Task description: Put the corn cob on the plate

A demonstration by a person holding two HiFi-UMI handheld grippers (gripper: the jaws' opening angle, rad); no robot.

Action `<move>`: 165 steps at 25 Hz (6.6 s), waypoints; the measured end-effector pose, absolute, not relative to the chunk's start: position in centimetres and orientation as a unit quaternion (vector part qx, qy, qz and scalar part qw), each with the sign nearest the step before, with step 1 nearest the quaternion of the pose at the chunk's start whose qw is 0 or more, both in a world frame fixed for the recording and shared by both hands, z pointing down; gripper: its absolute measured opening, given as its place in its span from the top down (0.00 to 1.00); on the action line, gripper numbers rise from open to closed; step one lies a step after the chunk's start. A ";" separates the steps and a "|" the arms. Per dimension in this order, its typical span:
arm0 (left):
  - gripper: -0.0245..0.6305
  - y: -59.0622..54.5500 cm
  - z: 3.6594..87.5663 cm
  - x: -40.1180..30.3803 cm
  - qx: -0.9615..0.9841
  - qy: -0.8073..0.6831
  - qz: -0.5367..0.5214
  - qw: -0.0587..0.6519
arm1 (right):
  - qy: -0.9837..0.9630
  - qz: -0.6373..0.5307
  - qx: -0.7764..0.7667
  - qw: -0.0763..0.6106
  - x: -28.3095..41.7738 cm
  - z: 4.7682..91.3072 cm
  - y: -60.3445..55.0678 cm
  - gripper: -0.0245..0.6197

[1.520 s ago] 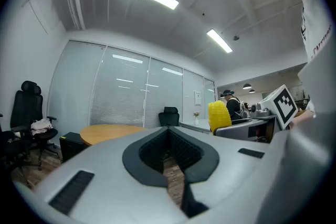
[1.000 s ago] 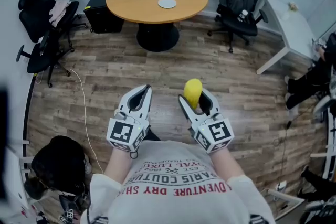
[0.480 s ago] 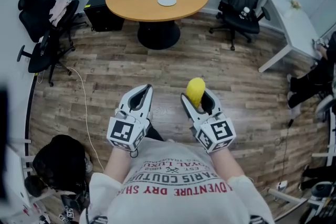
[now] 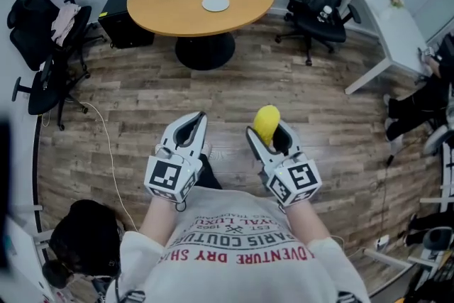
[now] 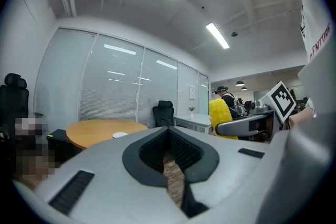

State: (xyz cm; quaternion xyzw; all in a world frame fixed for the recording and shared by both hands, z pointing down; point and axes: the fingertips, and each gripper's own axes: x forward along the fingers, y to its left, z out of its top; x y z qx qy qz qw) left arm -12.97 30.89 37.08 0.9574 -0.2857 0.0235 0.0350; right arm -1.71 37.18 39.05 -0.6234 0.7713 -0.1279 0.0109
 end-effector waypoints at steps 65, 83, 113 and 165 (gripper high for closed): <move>0.91 -27.2 42.0 6.5 0.898 -0.432 0.068 0.039 | 0.852 -0.206 -0.475 -0.077 18.7 46.0 -25.0 0.55; 0.91 -38.1 48.3 2.2 0.907 -0.401 0.083 0.098 | 0.807 -0.290 -0.464 -0.223 14.6 59.7 -34.1 0.55; 0.91 -40.1 54.3 0.2 0.890 -0.406 0.118 0.170 | 0.747 -0.374 -0.423 -0.352 12.3 71.5 -36.4 0.55; 0.91 -37.6 41.8 5.3 0.917 -0.394 0.054 0.033 | 0.856 -0.072 -0.512 -0.019 18.3 42.3 -35.1 0.91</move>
